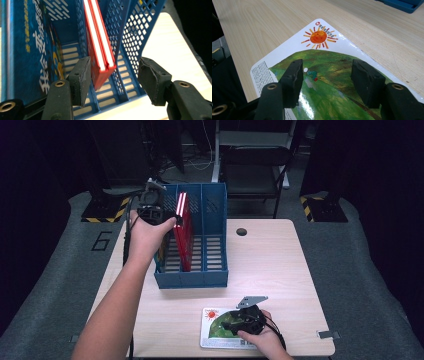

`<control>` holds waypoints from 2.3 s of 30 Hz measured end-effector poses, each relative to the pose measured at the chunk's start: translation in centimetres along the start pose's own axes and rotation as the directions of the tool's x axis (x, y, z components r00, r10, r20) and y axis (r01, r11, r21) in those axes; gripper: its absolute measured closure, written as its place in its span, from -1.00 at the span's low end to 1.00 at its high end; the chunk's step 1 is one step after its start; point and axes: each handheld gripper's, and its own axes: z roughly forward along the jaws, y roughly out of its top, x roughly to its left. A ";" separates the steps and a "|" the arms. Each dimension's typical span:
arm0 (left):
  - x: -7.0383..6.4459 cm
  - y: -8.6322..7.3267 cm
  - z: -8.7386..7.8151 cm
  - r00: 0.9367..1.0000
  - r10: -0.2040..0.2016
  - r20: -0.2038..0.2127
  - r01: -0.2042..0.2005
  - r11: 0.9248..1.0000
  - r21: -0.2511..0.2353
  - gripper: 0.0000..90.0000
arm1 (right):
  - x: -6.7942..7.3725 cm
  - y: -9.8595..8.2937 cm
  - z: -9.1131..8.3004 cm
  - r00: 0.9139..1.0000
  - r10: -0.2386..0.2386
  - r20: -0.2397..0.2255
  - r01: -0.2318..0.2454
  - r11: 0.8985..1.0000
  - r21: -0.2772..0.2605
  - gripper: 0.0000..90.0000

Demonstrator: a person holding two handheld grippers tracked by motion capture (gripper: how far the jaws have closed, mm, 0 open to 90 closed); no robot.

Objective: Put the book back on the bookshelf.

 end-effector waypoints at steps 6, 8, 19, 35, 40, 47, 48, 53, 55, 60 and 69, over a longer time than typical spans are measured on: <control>0.3 -1.8 -0.7 0.999 0.030 0.027 -0.030 1.000 -0.002 -0.01 | 0.0 0.0 0.0 1.000 -0.003 0.005 0.003 1.000 0.003 -0.05; 0.2 -2.9 -0.9 0.998 0.058 0.034 -0.058 0.998 0.002 -0.01 | 0.0 0.0 0.0 1.000 -0.002 0.004 0.002 1.000 0.003 -0.05; 0.6 -7.4 -0.5 0.990 0.119 0.071 -0.119 0.993 0.000 -0.02 | 0.1 0.0 0.0 1.000 0.002 0.002 -0.002 1.000 0.003 -0.05; 1.5 -13.4 2.0 0.986 0.130 0.103 -0.132 0.991 0.010 -0.01 | 0.1 0.0 -0.1 1.000 -0.005 0.005 0.005 1.000 0.010 -0.06; 1.3 -15.6 2.9 0.981 0.154 0.117 -0.158 0.987 0.023 0.00 | 0.1 0.0 -0.1 1.000 -0.007 0.006 0.007 1.000 0.010 -0.06; 0.5 -18.3 4.0 0.979 0.154 0.132 -0.157 0.987 0.013 0.00 | 0.2 0.0 0.0 1.000 -0.005 0.011 0.005 1.000 0.000 -0.06; 0.5 -18.6 4.2 0.978 0.156 0.141 -0.160 0.987 0.015 0.00 | 0.2 0.0 0.0 1.000 -0.007 0.012 0.007 1.000 -0.001 -0.06; 0.5 -20.0 5.1 0.975 0.168 0.146 -0.170 0.985 -0.005 0.03 | 0.2 0.0 0.0 1.000 -0.007 0.013 0.007 1.000 -0.001 -0.06; 0.4 -21.0 5.8 0.969 0.193 0.156 -0.198 0.980 0.012 0.04 | 0.2 0.0 0.0 1.000 -0.008 0.019 0.008 1.000 0.001 -0.06; 0.0 -22.5 6.9 0.965 0.196 0.173 -0.201 0.979 0.015 0.04 | 0.2 0.0 0.0 1.000 -0.006 0.018 0.006 1.000 0.002 -0.06; -0.5 -24.6 8.6 0.952 0.236 0.194 -0.246 0.969 0.031 0.01 | 0.4 0.0 0.0 1.000 -0.015 0.020 0.015 1.000 0.013 -0.06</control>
